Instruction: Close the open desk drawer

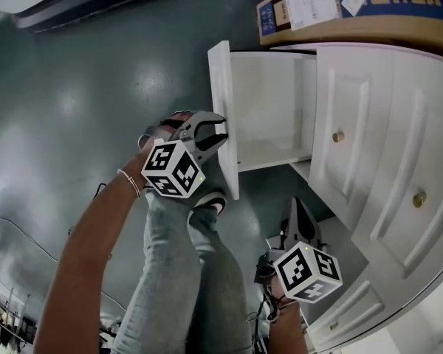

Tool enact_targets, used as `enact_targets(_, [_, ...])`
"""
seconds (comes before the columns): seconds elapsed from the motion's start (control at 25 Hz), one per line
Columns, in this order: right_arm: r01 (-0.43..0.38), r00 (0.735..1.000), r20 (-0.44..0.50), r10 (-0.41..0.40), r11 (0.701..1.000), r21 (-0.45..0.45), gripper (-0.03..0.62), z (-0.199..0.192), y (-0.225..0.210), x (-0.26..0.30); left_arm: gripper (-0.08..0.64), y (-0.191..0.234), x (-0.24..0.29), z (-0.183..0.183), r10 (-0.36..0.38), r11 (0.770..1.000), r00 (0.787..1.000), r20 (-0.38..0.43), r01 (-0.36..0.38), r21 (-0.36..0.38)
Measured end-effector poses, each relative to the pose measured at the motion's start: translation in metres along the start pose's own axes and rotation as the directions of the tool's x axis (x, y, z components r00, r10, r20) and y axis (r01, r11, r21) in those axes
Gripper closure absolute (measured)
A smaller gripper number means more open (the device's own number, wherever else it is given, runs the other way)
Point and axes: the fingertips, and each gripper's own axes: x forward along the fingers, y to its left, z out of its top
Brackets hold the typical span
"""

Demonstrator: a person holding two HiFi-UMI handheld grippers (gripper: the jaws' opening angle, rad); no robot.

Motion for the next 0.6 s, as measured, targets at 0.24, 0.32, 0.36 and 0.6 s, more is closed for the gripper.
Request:
enact_targets(0.24, [0.0, 1.0, 0.004, 0.0, 1.0, 0.006, 0.585, 0.001, -0.007, 0.003, 0.416, 0.001, 0.006, 0.003, -0.001, 1.0, 1.0, 0.003, 0.001, -0.011])
enact_targets(0.32, [0.003, 1.0, 0.004, -0.003, 1.0, 0.007, 0.586, 0.001, -0.011, 0.003, 0.416, 0.0, 0.01, 0.006, -0.006, 1.0, 1.0, 0.002, 0.006, -0.009])
enact_targets(0.36, [0.004, 1.0, 0.003, -0.004, 1.0, 0.008, 0.586, 0.001, -0.013, 0.003, 0.416, 0.0, 0.012, 0.008, -0.009, 1.0, 1.0, 0.002, 0.009, -0.007])
enact_targets(0.6, [0.005, 1.0, 0.008, -0.005, 1.0, 0.017, 0.586, 0.004, -0.023, 0.005, 0.416, 0.0, 0.025, 0.017, -0.006, 1.0, 1.0, 0.004, 0.006, 0.005])
